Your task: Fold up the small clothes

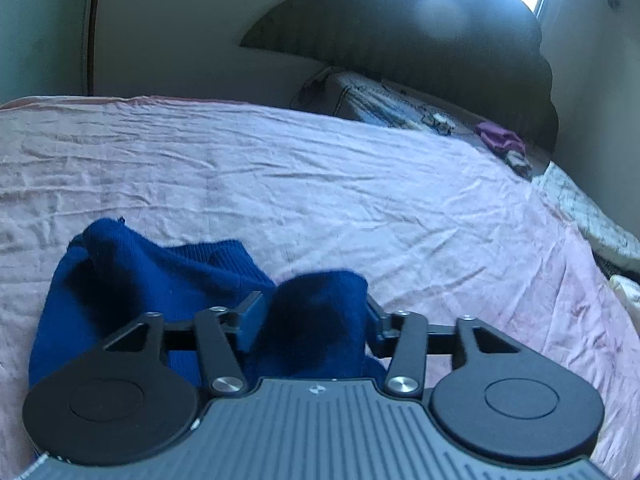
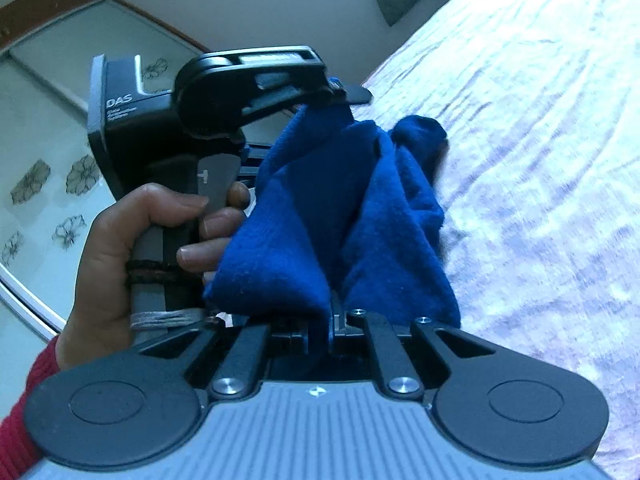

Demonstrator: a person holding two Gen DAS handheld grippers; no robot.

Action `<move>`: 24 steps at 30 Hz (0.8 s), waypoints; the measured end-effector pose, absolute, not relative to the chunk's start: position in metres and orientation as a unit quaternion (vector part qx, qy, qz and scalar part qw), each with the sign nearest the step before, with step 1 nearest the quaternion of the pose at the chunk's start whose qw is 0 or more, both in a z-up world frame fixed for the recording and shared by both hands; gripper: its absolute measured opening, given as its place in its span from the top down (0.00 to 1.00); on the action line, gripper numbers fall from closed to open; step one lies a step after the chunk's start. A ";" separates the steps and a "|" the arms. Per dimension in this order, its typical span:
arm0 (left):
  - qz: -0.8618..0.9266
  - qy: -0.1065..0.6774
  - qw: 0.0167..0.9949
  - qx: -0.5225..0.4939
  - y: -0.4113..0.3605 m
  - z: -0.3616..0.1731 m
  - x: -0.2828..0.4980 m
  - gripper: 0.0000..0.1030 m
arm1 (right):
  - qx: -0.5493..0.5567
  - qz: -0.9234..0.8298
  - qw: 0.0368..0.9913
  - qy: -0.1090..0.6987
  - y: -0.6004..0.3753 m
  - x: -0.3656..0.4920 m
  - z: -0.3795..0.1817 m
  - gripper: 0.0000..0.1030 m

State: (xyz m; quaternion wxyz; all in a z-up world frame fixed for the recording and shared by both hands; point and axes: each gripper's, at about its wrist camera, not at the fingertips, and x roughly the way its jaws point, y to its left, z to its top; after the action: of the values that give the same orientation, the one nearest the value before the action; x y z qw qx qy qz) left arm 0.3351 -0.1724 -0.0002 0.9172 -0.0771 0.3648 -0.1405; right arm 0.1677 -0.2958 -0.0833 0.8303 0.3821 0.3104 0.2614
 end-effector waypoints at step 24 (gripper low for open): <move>-0.097 0.326 0.932 -0.121 -0.096 0.015 0.323 0.25 | 0.457 0.249 0.798 0.304 -0.320 0.164 -0.101 0.88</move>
State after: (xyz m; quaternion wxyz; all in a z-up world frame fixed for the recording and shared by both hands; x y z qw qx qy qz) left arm 0.3228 -0.0963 0.0147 0.9324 -0.1213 0.3265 -0.0968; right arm 0.1644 -0.3202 -0.1005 0.7982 0.4568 0.3036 0.2492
